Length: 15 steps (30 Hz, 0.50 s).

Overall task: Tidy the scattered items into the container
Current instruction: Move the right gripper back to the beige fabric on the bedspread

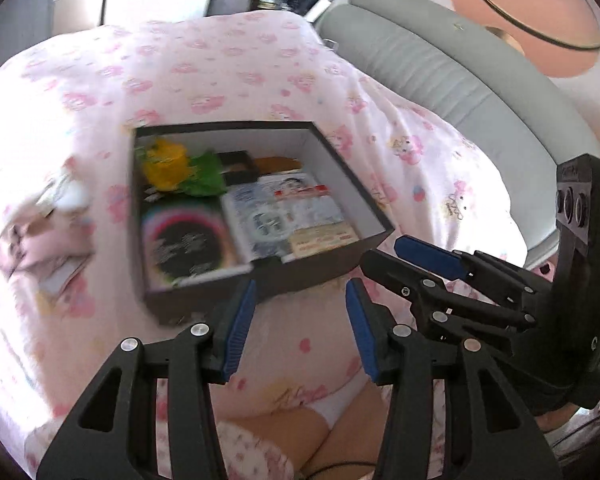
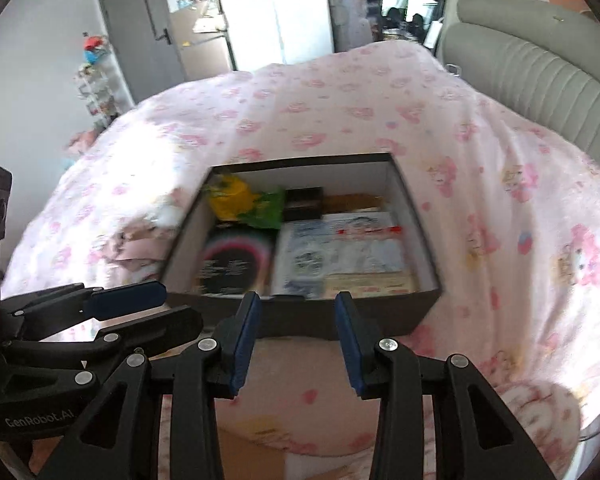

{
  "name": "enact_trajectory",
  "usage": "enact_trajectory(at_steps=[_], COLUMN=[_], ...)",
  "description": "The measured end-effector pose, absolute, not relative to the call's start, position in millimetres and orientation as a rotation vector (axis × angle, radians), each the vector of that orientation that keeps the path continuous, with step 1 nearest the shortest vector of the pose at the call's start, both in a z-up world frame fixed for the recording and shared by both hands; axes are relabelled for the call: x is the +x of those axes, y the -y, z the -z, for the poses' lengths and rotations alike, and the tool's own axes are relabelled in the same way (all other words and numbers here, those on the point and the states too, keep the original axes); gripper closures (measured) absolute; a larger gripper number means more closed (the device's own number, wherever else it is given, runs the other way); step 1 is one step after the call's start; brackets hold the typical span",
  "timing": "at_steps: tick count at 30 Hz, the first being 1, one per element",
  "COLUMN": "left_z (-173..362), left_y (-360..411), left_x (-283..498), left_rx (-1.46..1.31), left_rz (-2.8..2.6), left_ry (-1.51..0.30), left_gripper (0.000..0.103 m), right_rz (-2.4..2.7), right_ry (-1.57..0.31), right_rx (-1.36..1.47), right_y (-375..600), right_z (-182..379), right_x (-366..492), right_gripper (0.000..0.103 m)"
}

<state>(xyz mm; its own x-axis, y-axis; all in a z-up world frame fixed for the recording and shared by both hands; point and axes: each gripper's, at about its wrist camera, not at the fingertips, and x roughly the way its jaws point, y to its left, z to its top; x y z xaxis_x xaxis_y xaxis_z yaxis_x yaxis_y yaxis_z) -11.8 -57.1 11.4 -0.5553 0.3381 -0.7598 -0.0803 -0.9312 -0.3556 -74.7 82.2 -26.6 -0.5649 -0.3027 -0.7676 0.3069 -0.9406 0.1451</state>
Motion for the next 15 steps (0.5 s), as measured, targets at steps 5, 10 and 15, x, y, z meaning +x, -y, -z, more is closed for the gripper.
enact_trajectory(at_steps=[5, 10, 15], left_z=[-9.0, -4.0, 11.4], left_y=[100.7, 159.7, 222.2], left_x=[18.9, 46.6, 62.4], left_rx=[-1.388, -1.401, -1.431], left_rz=[-2.617, -2.728, -2.768], left_ry=[0.49, 0.627, 0.794], left_gripper=[0.055, 0.055, 0.055], right_rz=[2.362, 2.233, 2.14], right_ry=[-0.012, -0.067, -0.094], right_rx=[1.22, 1.179, 1.196], right_y=[-38.5, 25.1, 83.8], right_z=[32.0, 37.6, 50.0], right_x=[-58.9, -52.4, -56.5], right_gripper=[0.069, 0.069, 0.069])
